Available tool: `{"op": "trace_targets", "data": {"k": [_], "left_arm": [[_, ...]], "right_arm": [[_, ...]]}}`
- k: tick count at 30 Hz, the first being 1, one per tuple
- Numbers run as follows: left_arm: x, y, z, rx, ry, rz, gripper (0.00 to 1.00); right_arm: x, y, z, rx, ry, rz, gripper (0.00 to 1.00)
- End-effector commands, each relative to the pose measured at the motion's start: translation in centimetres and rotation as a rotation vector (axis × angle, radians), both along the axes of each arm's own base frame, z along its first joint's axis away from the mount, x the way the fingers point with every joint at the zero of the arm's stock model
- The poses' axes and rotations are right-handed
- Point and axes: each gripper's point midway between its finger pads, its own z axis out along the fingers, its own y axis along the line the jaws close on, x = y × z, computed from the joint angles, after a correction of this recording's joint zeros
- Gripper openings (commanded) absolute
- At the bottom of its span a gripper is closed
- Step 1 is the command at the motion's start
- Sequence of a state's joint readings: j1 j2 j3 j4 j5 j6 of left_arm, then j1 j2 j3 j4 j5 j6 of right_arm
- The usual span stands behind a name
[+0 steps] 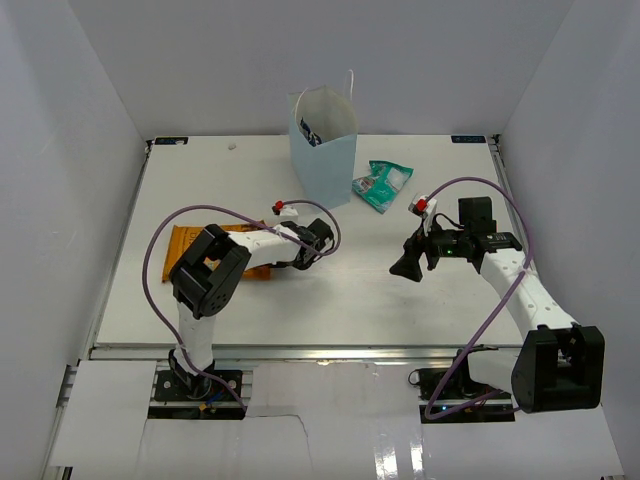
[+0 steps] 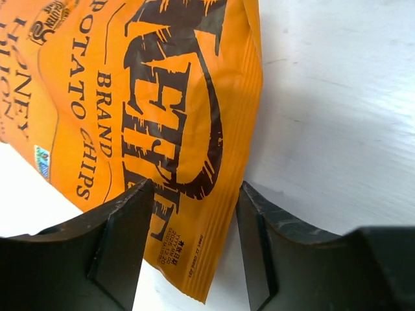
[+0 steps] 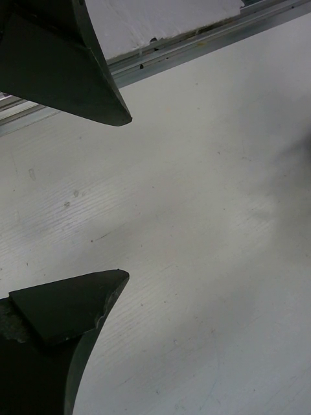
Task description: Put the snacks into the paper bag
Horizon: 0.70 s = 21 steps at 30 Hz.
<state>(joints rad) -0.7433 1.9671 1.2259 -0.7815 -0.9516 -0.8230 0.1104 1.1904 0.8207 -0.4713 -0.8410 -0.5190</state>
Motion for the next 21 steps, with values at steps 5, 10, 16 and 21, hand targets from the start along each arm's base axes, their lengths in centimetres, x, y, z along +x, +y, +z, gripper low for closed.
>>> {"op": "trace_targets", "data": {"k": [5, 10, 16, 21], "left_arm": [[-1.5, 1.5, -0.4, 0.059, 0.074, -0.005, 0.37], [-1.3, 1.2, 0.7, 0.026, 0.068, -0.075, 0.05], [-1.0, -2.4, 3.2, -0.154, 0.107, -0.256, 0.00], [-2.5, -9.0, 8.9, -0.449, 0.134, -0.659, 0.00]], "right_arm": [[-0.1, 0.2, 0.4, 0.025, 0.002, 0.006, 0.97], [-0.5, 0.4, 0.7, 0.041, -0.008, 0.026, 0.97], [-2.9, 1.6, 2.3, 0.125, -0.053, 0.174, 0.97], [-4.0, 2.3, 4.1, 0.077, -0.424, 0.425, 0.93]]}}
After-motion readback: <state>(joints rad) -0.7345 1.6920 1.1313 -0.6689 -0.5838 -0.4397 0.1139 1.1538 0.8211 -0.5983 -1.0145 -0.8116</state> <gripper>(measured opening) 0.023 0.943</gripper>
